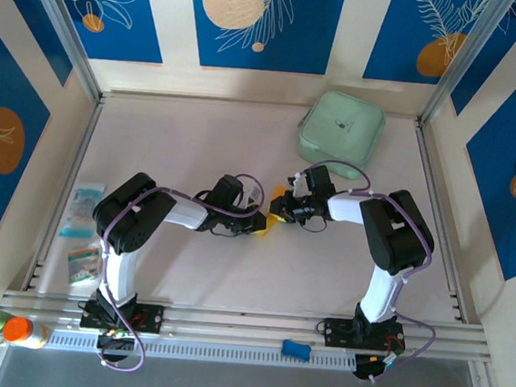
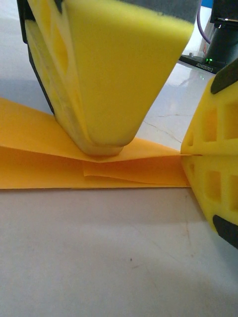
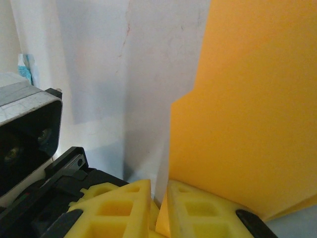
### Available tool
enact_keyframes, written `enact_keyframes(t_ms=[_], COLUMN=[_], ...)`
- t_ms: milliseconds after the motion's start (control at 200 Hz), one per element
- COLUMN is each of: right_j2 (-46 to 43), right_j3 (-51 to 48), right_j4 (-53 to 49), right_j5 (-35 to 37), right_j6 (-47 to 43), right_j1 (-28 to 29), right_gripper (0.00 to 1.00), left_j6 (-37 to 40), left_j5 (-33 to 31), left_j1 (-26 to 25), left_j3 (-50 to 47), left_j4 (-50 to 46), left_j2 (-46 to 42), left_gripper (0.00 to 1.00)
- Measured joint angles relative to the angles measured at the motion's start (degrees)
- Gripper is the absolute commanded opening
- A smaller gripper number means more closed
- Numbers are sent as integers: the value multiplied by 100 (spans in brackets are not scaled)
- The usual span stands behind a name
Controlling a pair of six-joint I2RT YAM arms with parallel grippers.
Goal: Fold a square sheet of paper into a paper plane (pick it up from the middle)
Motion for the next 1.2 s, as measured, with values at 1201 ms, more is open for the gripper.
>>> enact_keyframes(t_ms=[1201], right_j2=[190], right_j3=[398], right_j4=[-763], right_j5=[431], right_j6=[-37], right_j1=[103], right_gripper=[16], left_j6=[149], left_j5=[-74], left_j1=[11], left_j3=[-46], left_j4=[-603], left_j2=[-275], left_gripper=[11])
